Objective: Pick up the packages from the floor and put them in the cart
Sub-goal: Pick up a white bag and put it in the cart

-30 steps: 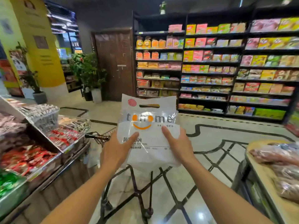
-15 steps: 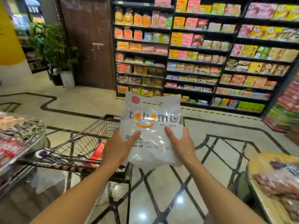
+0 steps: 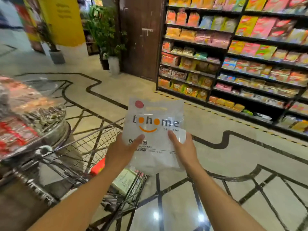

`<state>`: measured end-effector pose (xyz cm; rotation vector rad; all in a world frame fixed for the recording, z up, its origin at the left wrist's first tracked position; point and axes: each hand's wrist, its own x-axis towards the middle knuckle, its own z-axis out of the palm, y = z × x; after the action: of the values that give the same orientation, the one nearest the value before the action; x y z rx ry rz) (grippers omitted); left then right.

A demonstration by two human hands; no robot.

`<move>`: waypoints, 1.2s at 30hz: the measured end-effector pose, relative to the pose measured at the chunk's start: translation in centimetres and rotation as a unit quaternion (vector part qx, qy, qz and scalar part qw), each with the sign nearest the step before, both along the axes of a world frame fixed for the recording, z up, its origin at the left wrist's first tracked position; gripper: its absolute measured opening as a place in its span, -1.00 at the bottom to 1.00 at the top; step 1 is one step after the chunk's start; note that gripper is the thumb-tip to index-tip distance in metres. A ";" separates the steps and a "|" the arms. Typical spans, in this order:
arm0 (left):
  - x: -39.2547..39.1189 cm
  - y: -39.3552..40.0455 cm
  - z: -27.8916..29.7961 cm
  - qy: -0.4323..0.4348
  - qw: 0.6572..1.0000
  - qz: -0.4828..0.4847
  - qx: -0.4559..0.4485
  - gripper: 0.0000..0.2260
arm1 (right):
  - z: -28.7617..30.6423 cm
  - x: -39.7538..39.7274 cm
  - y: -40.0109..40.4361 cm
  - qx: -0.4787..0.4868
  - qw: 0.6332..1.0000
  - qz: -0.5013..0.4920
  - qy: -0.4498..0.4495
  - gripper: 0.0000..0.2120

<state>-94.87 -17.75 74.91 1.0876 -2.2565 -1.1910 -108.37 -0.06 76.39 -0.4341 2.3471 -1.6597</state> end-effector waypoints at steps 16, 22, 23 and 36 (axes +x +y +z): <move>-4.4 -13.8 -13.7 -0.069 0.964 0.212 0.143 0.03 | -12.7 -10.3 -20.3 0.109 0.975 0.167 -0.097 -0.41; -4.1 -15.9 -17.6 -0.097 0.940 0.268 0.188 0.02 | -17.8 -10.8 -25.6 0.168 0.953 0.229 -0.107 -0.37; -3.9 -16.0 -18.3 -0.095 0.934 0.277 0.206 -0.03 | -18.9 -10.7 -26.0 0.175 0.950 0.235 -0.106 -0.45; -3.6 -13.9 -28.9 -0.057 0.797 0.421 0.429 -0.20 | -30.7 -11.6 -29.9 0.304 0.863 0.381 -0.132 -0.21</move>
<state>-98.44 -31.61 46.04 2.1911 -0.8937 -1.7047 -120.01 -29.91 45.67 -0.7940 1.9436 -0.5415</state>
